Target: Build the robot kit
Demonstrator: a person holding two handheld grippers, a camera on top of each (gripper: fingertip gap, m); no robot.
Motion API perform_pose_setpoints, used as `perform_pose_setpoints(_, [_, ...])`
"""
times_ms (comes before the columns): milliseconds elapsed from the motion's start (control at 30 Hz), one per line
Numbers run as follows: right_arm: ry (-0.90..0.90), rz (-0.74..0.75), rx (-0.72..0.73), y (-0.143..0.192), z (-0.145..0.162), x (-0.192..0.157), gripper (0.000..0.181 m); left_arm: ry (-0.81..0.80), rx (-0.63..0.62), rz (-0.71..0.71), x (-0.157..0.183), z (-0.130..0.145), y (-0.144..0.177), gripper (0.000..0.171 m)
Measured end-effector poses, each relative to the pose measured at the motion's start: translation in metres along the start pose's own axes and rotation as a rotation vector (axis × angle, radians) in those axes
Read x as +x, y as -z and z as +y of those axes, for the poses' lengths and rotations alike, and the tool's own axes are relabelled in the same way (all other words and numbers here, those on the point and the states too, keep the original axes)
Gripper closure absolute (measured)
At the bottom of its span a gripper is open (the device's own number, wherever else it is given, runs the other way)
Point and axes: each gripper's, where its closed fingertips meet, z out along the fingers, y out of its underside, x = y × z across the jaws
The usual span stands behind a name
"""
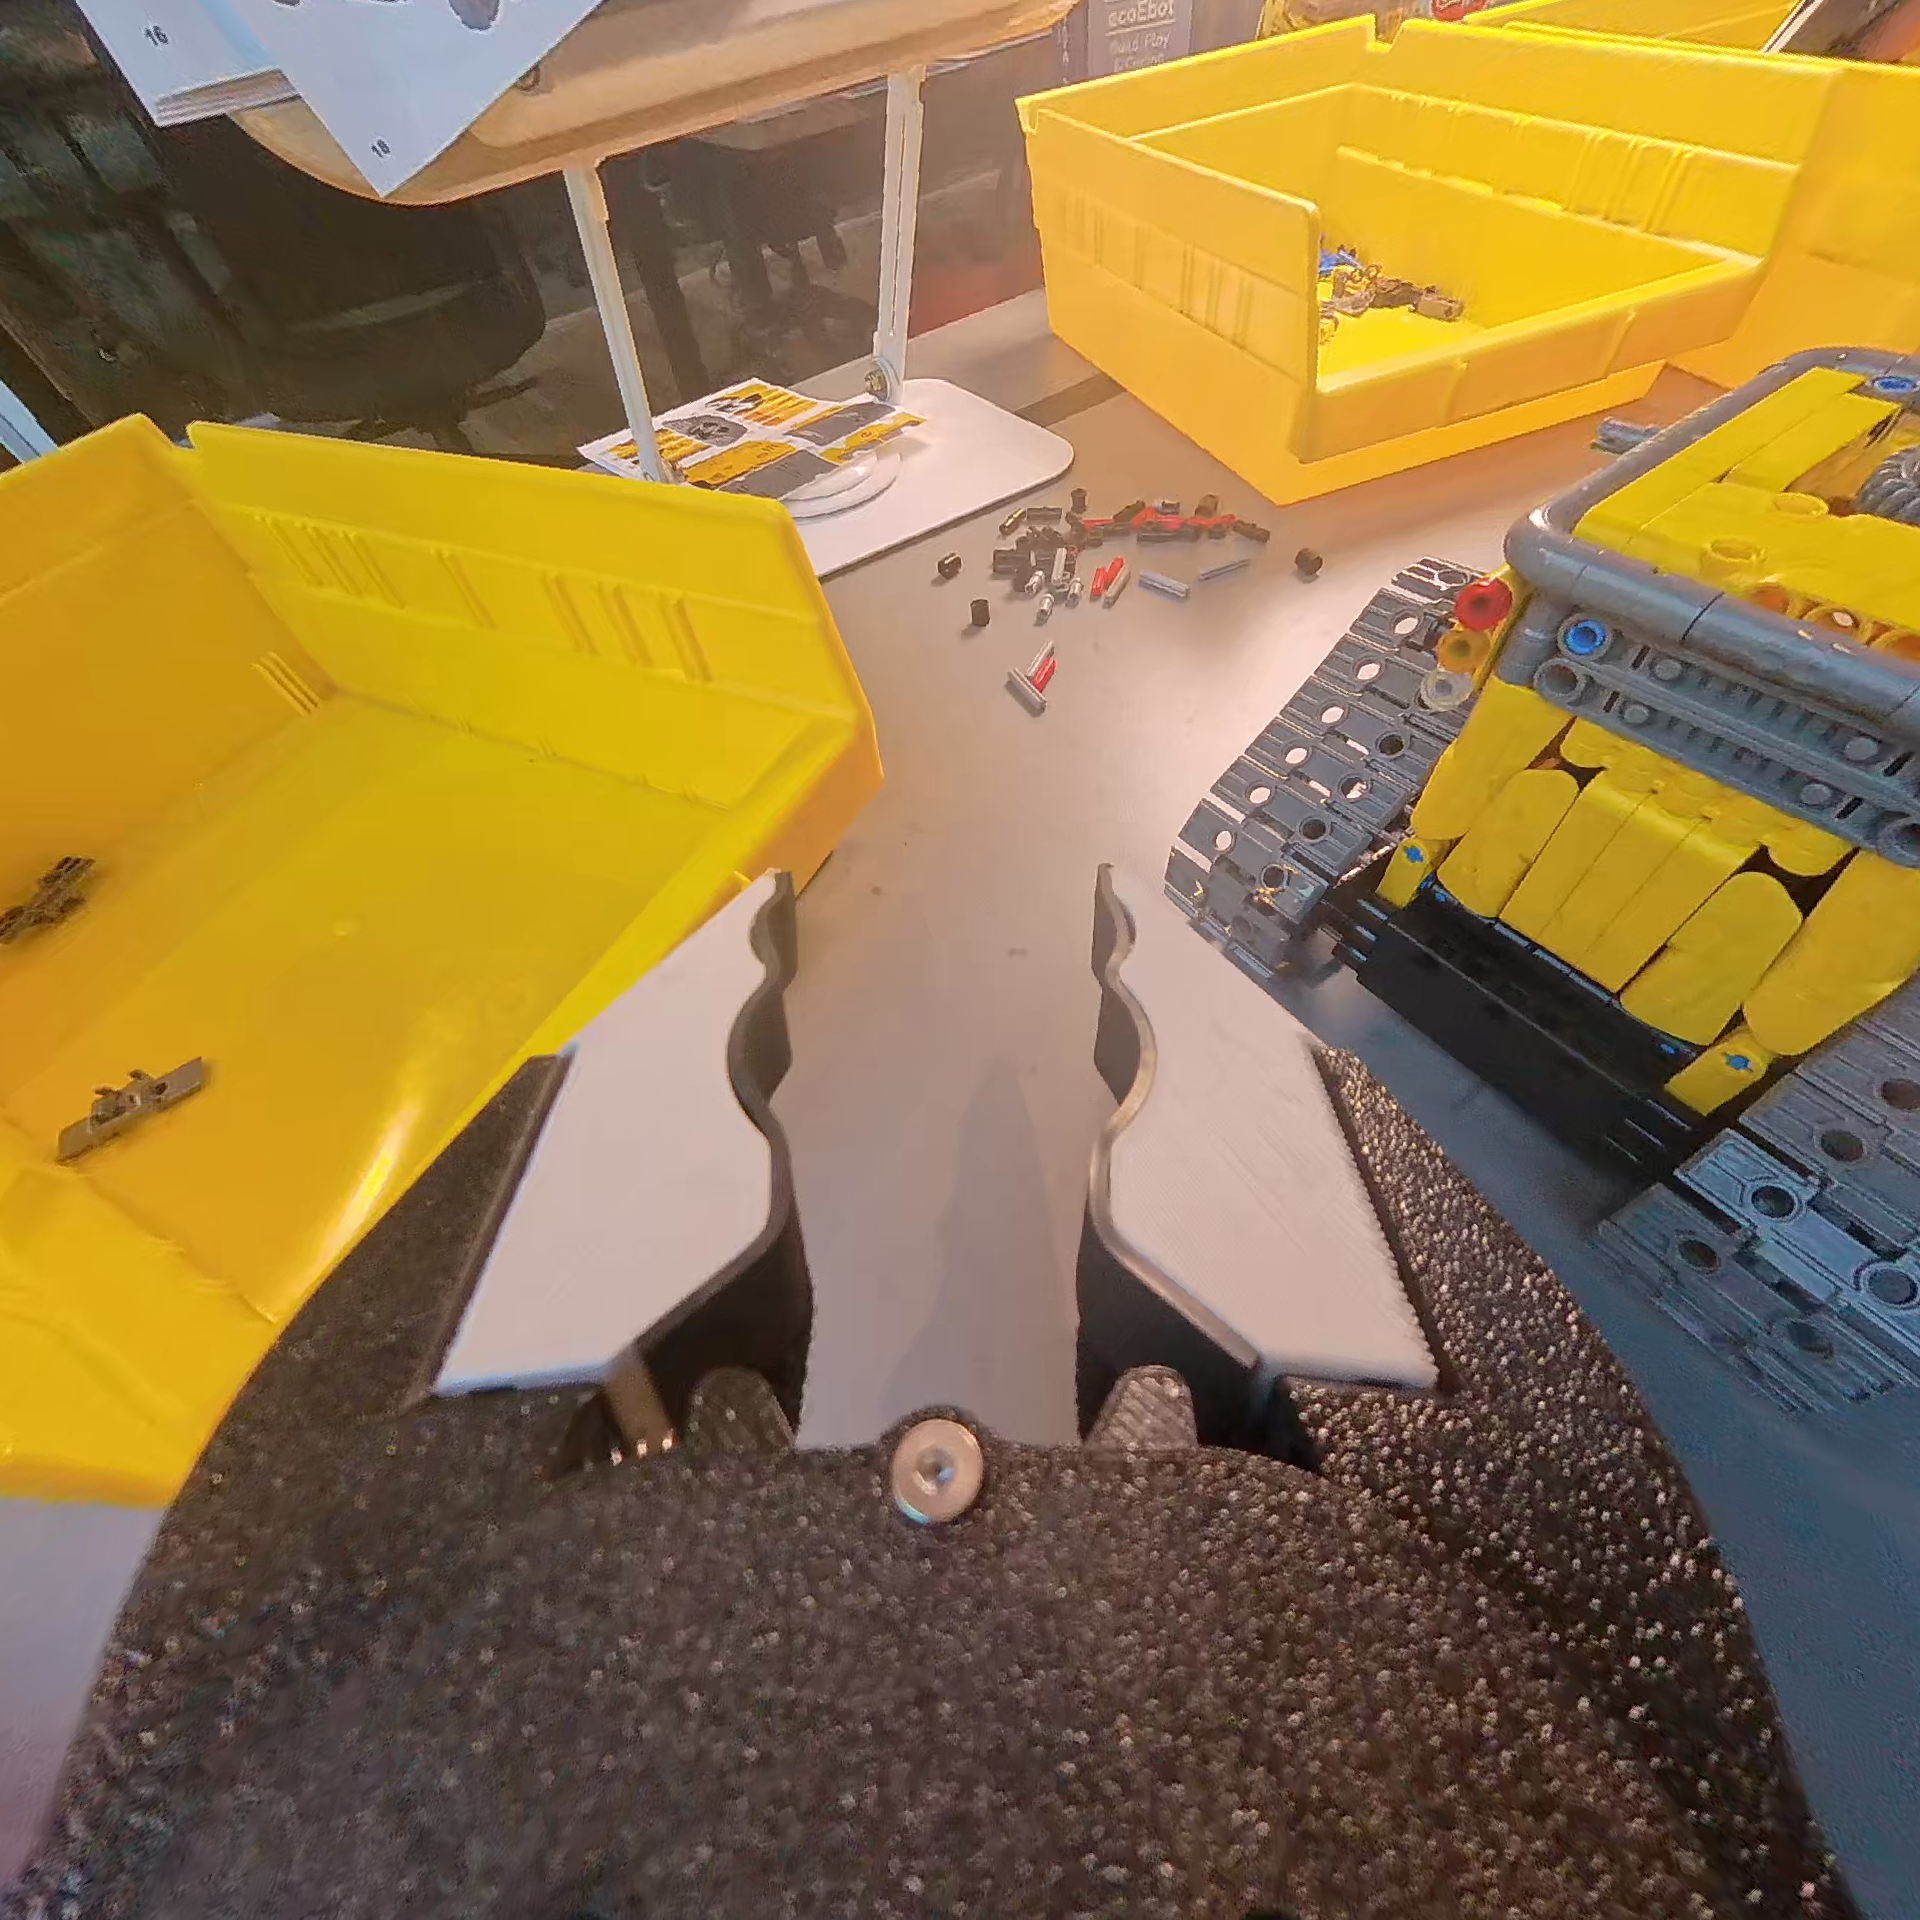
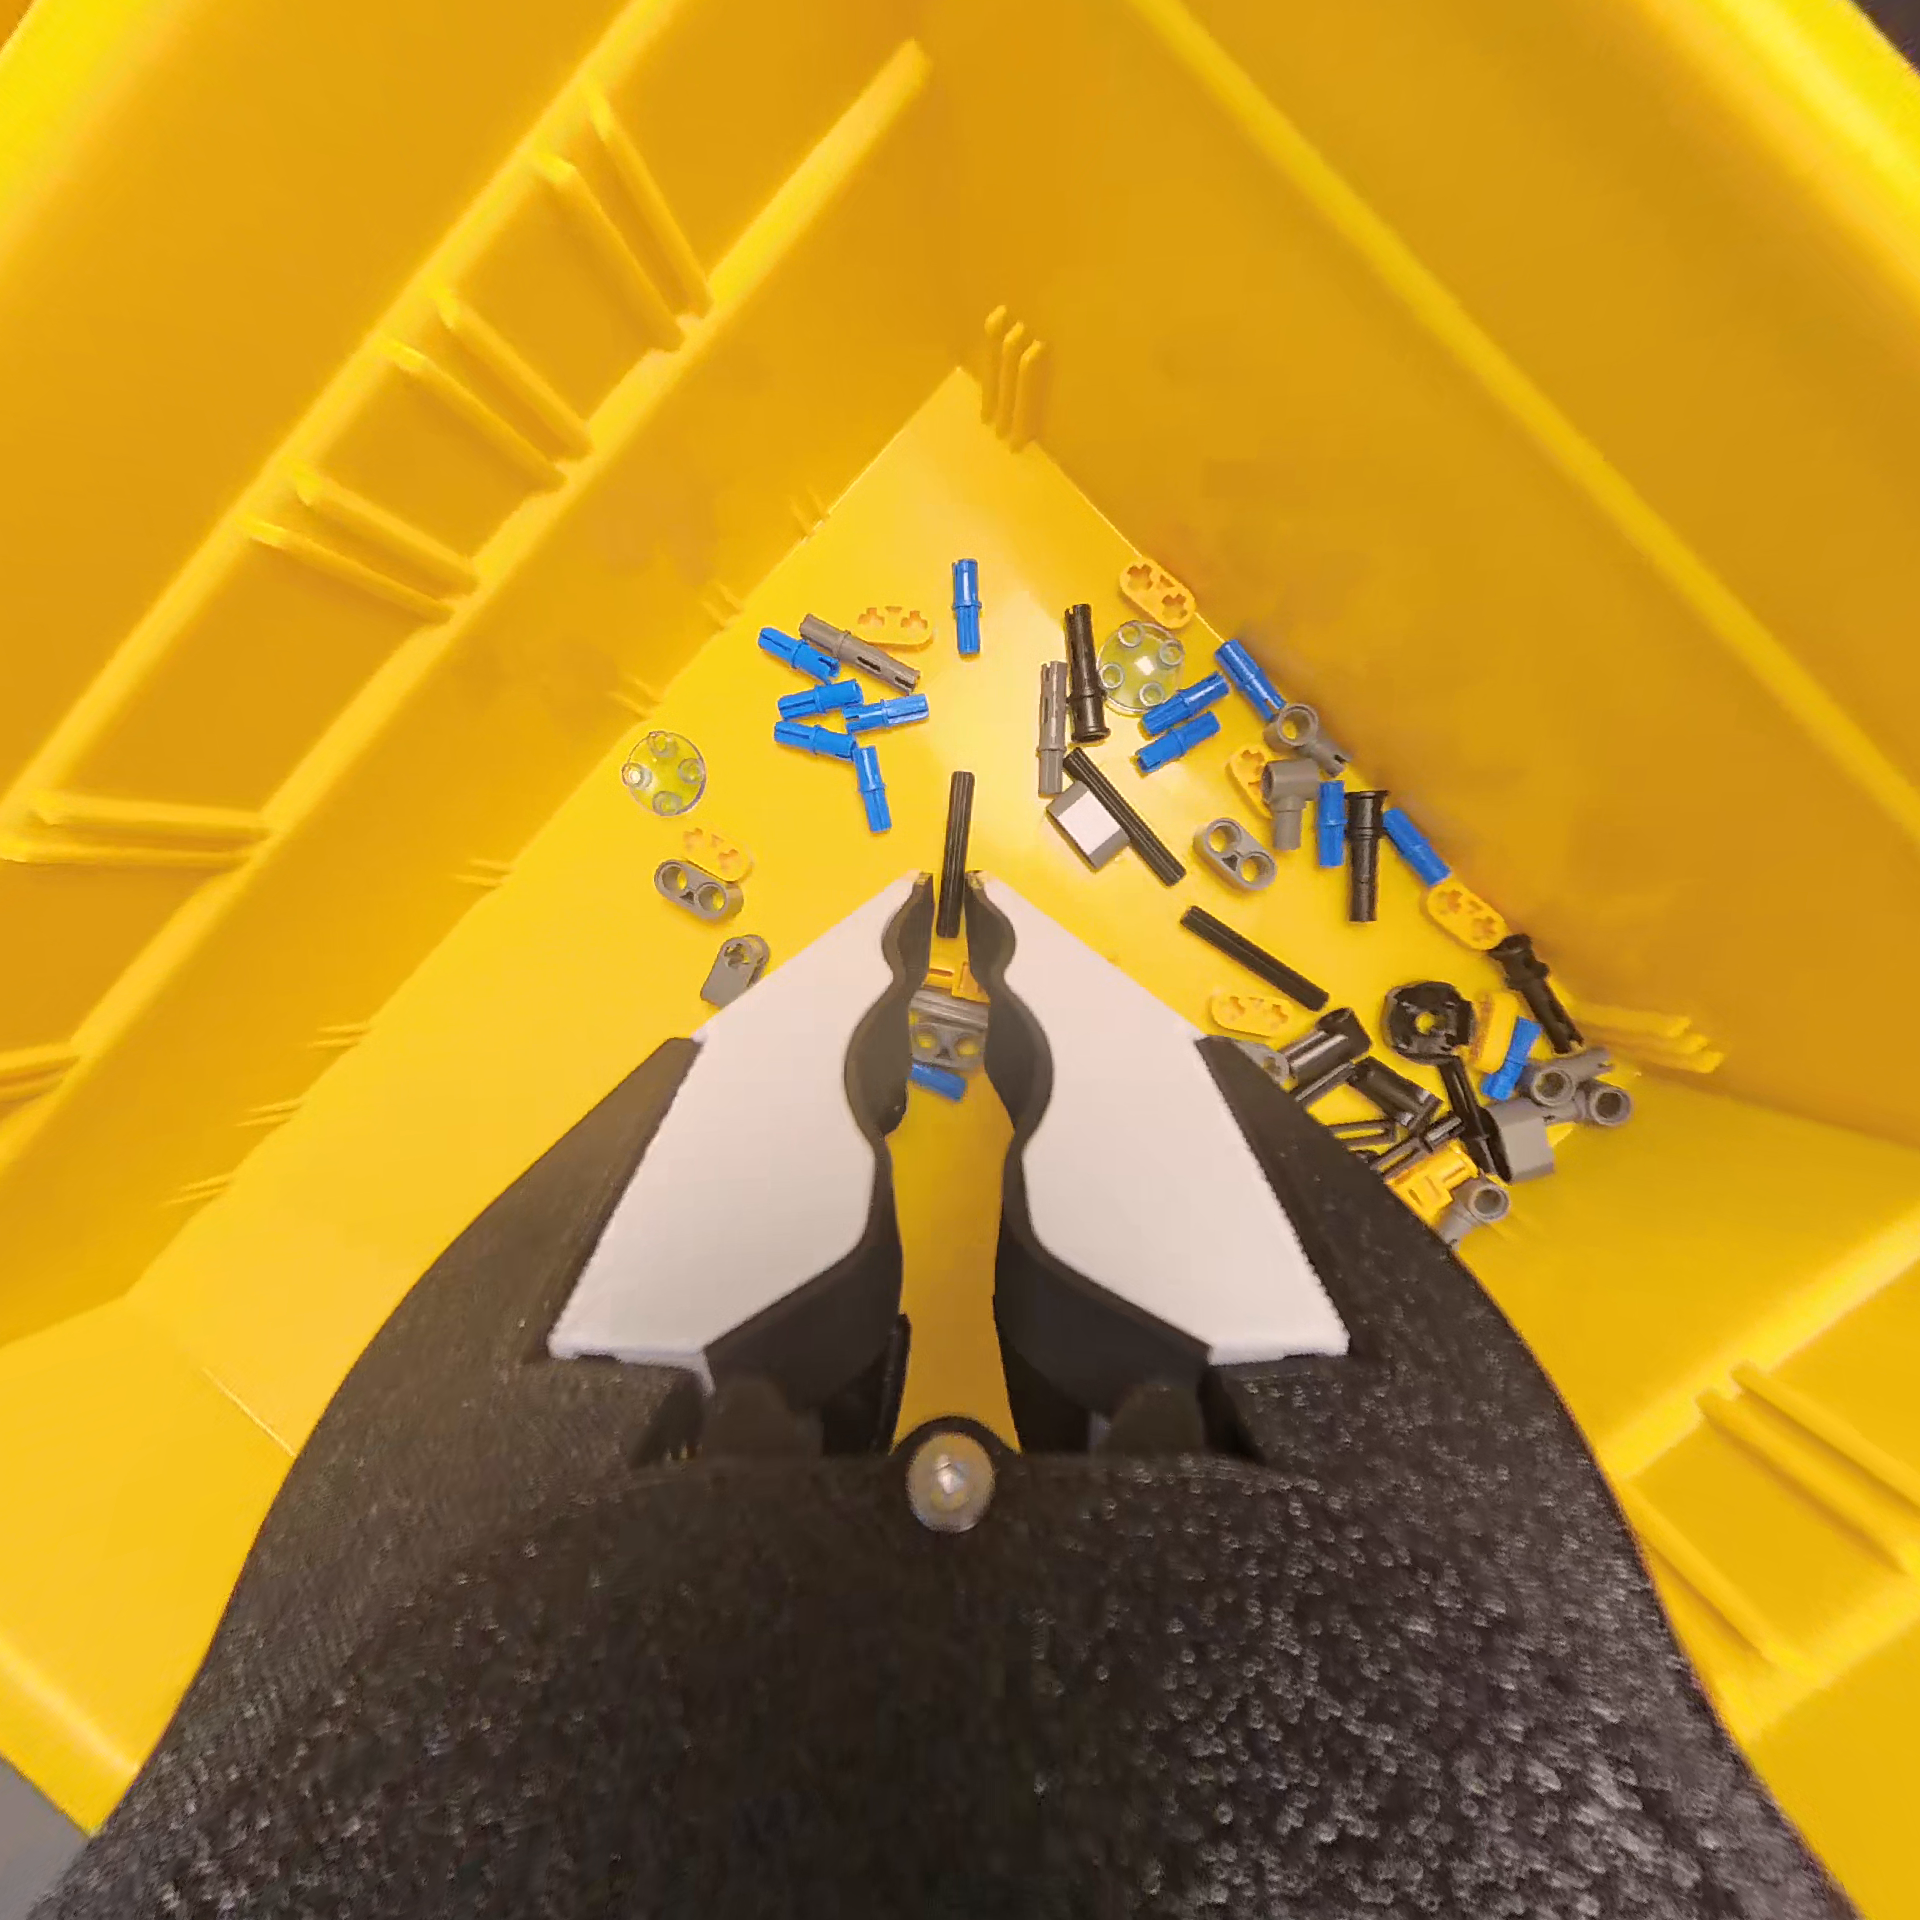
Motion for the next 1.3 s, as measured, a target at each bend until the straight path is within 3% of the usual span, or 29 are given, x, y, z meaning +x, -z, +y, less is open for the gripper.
perform_pose_setpoints(167, [0.126,0.071,-0.004,0.003,-0.002,0.000,0.177,0.002,-0.002,-0.001,0.000,0.000,0.000,0.115])
perform_pose_setpoints(300, [0.302,0.109,0.245,0.047,-0.045,-0.028,0.178,0.003,0.009,0.000,0.000,-0.001,0.001,0.116])
perform_pose_setpoints(433, [0.656,0.214,0.538,0.120,-0.113,-0.099,0.177,0.007,-0.010,0.006,0.000,0.001,-0.002,0.116])
perform_pose_setpoints(533, [0.928,0.294,0.629,0.142,-0.157,-0.157,0.178,0.005,-0.026,0.013,0.001,0.003,-0.004,0.116])
perform_pose_setpoints(667, [1.131,0.367,0.646,0.115,-0.206,-0.201,0.177,0.001,0.014,-0.004,-0.001,-0.002,0.001,0.116])
perform_pose_setpoints(867, [1.215,0.455,0.701,0.064,-0.255,-0.226,0.177,0.023,0.070,0.003,-0.002,-0.009,0.009,0.117])
perform_pose_setpoints(1300, [1.343,0.490,0.662,0.040,-0.275,-0.238,0.177,0.069,0.088,0.040,-0.003,-0.012,0.011,0.116])
